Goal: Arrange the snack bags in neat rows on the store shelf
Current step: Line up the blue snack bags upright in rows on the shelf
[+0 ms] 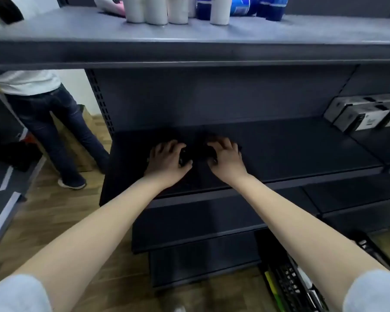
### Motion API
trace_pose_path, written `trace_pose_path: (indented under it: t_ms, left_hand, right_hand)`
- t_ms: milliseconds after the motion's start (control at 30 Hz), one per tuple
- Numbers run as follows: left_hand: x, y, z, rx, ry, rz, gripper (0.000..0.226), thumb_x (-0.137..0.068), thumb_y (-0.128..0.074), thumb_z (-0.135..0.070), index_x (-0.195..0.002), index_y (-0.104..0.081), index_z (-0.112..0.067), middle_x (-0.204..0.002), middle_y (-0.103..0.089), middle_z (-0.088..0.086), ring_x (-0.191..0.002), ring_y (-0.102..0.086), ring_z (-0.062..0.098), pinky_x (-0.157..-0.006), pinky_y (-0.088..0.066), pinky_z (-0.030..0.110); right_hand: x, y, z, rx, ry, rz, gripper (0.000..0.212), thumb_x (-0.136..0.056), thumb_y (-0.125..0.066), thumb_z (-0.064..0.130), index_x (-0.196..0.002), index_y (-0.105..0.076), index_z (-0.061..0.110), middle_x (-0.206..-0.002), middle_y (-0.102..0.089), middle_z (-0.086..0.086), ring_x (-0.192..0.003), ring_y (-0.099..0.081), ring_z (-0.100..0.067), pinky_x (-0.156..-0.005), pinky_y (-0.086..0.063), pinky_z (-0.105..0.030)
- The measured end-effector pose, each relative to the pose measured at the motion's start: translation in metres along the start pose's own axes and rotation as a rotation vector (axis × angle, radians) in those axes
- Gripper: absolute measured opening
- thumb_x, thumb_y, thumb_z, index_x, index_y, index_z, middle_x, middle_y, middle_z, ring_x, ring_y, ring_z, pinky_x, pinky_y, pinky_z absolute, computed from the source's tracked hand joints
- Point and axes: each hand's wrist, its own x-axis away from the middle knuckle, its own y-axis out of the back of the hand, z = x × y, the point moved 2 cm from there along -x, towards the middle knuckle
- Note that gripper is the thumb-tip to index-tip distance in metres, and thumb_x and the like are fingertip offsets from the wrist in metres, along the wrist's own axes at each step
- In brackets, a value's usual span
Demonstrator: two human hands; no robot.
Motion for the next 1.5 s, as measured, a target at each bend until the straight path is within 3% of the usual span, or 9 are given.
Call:
trace_pose_path:
  t_ms: [133, 300, 633, 767, 967, 1133, 1267, 1433, 1500]
  left_hand:
    - [-0.015, -0.002, 0.019, -0.052, -0.027, -0.025, 0.055, -0.089, -0.045, -0.053, -0.137, -0.037, -0.026, -0.146, -0.035, -0.001, -0.133, -0.03, 0.028, -0.111, -0.019, 0.044]
    - [-0.022, -0.025, 0.028, -0.034, -0.016, 0.069, 0.063, -0.085, -0.045, -0.057, -0.141, -0.032, -0.029, -0.14, -0.045, -0.002, -0.131, -0.036, 0.027, -0.108, -0.023, 0.047]
    - [-0.038, -0.048, 0.007, -0.154, 0.14, -0.114, 0.056, -0.083, -0.039, -0.059, -0.13, -0.048, -0.028, -0.127, -0.058, -0.003, -0.121, -0.045, 0.029, -0.104, -0.027, 0.053]
    - [-0.033, -0.054, -0.004, -0.176, 0.259, -0.23, 0.058, -0.08, -0.036, -0.056, -0.125, -0.054, -0.023, -0.122, -0.062, 0.002, -0.115, -0.051, 0.034, -0.102, -0.03, 0.059]
    - [-0.028, -0.059, -0.016, -0.202, 0.385, -0.334, 0.059, -0.079, -0.039, -0.054, -0.124, -0.055, -0.021, -0.119, -0.062, 0.005, -0.111, -0.053, 0.037, -0.1, -0.032, 0.059]
    - [-0.026, -0.058, -0.025, -0.192, 0.512, -0.296, 0.069, -0.077, -0.038, -0.055, -0.133, -0.047, -0.016, -0.121, -0.06, 0.011, -0.114, -0.05, 0.039, -0.105, -0.027, 0.056]
    - [-0.025, -0.055, -0.03, -0.17, 0.576, -0.23, 0.05, -0.087, -0.048, -0.042, -0.132, -0.045, -0.018, -0.126, -0.055, 0.009, -0.12, -0.042, 0.037, -0.108, -0.021, 0.05]
    - [-0.012, -0.05, -0.046, -0.197, 0.531, -0.3, 0.03, -0.09, -0.049, -0.025, -0.117, -0.055, -0.013, -0.113, -0.061, 0.009, -0.113, -0.046, 0.036, -0.11, -0.02, 0.048]
    - [-0.003, -0.049, -0.051, -0.216, 0.499, -0.329, 0.025, -0.088, -0.051, -0.021, -0.11, -0.058, -0.011, -0.105, -0.063, 0.01, -0.106, -0.049, 0.037, -0.108, -0.024, 0.049]
  right_hand:
    - [-0.023, -0.007, 0.001, 0.101, 0.007, 0.0, 0.06, -0.091, -0.049, 0.038, -0.146, -0.025, 0.03, -0.154, -0.012, -0.003, -0.137, -0.017, -0.035, -0.113, -0.02, -0.051]
    - [-0.043, -0.025, -0.012, 0.229, 0.011, 0.052, 0.07, -0.088, -0.044, 0.055, -0.149, -0.014, 0.035, -0.158, 0.001, 0.0, -0.143, -0.002, -0.038, -0.113, -0.009, -0.06]
    - [-0.054, -0.047, -0.032, 0.296, 0.175, 0.114, 0.077, -0.084, -0.038, 0.068, -0.149, -0.017, 0.034, -0.159, -0.007, -0.005, -0.142, -0.005, -0.042, -0.111, -0.011, -0.061]
    - [-0.053, -0.049, -0.046, 0.326, 0.306, 0.1, 0.085, -0.078, -0.053, 0.064, -0.149, -0.02, 0.031, -0.157, -0.013, -0.009, -0.139, -0.014, -0.044, -0.108, -0.017, -0.064]
    - [-0.058, -0.053, -0.049, 0.361, 0.353, 0.007, 0.071, -0.078, -0.063, 0.052, -0.14, -0.041, 0.027, -0.145, -0.037, -0.017, -0.118, -0.043, -0.046, -0.094, -0.037, -0.061]
    - [-0.057, -0.049, -0.05, 0.348, 0.382, -0.1, 0.064, -0.072, -0.072, 0.046, -0.13, -0.054, 0.028, -0.131, -0.05, -0.019, -0.1, -0.054, -0.045, -0.082, -0.044, -0.058]
    - [-0.057, -0.042, -0.051, 0.29, 0.359, -0.111, 0.057, -0.071, -0.075, 0.041, -0.124, -0.058, 0.029, -0.124, -0.053, -0.017, -0.096, -0.055, -0.042, -0.079, -0.045, -0.053]
    - [-0.054, -0.032, -0.047, 0.157, 0.358, -0.031, 0.053, -0.078, -0.068, 0.036, -0.129, -0.054, 0.033, -0.134, -0.046, -0.01, -0.111, -0.049, -0.037, -0.09, -0.04, -0.048]
    - [-0.046, -0.03, -0.039, 0.091, 0.397, -0.071, 0.051, -0.073, -0.072, 0.033, -0.123, -0.06, 0.031, -0.127, -0.053, -0.01, -0.104, -0.054, -0.038, -0.086, -0.042, -0.049]
